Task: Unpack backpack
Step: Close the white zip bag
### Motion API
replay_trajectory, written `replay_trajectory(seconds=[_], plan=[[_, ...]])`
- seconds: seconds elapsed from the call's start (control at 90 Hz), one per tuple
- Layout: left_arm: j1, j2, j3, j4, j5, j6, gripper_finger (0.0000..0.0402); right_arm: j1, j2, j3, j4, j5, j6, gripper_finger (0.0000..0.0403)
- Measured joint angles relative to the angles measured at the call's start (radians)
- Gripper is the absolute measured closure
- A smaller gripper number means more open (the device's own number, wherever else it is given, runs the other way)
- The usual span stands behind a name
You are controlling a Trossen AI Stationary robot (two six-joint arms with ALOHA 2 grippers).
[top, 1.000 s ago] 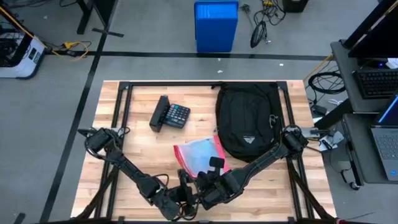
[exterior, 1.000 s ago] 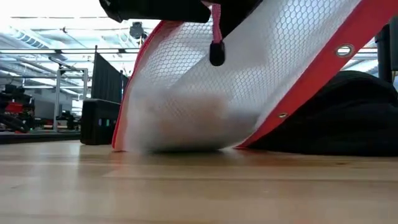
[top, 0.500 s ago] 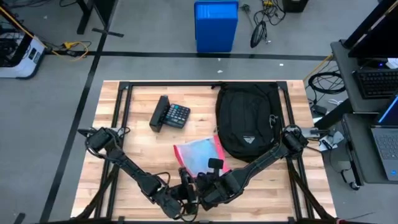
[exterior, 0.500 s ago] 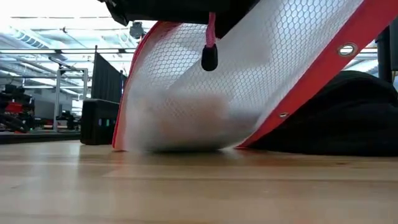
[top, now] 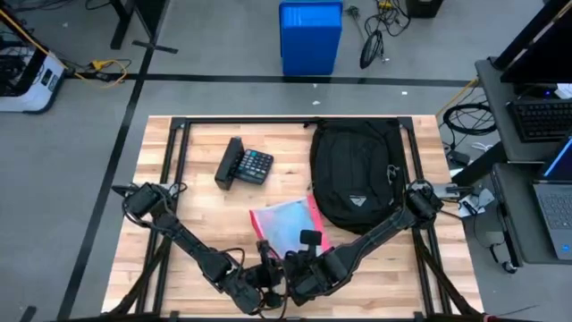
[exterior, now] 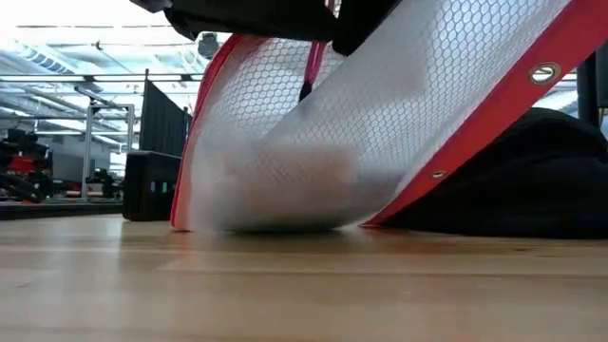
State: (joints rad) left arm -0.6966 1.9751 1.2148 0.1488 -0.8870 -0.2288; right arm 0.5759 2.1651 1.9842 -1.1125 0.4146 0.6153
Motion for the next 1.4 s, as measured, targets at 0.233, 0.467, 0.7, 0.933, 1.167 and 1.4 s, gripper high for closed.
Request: replay_trajectory(seconds=[0.233, 0.467, 0.7, 0.933, 1.167, 1.4], plan=[[-0.045, -0.04, 0.0, -0.049, -0.005, -0.001, 0.0401, 0.013, 0.0, 0.0, -0.054, 0.002, 0.034, 0.0403], [-0.064, -0.073, 0.0, -0.235, -0.02, -0.104, 0.0401, 0.021, 0.0, 0.0, -0.057, -0.025, 0.035, 0.0403], [-0.072, -0.08, 0.001, -0.379, 0.017, -0.185, 0.0401, 0.039, 0.0, 0.0, -0.06, -0.045, 0.037, 0.0403], [-0.072, -0.08, 0.001, -0.406, 0.032, -0.185, 0.0401, 0.059, 0.0, 0.0, -0.063, -0.048, 0.059, 0.0403], [-0.069, -0.081, 0.001, -0.417, 0.067, -0.183, 0.0401, 0.061, 0.0, 0.0, -0.065, -0.054, 0.065, 0.0403], [-0.071, -0.081, 0.0, -0.522, 0.078, -0.241, 0.0401, 0.076, -0.001, 0.0, -0.092, -0.052, 0.094, 0.0403]])
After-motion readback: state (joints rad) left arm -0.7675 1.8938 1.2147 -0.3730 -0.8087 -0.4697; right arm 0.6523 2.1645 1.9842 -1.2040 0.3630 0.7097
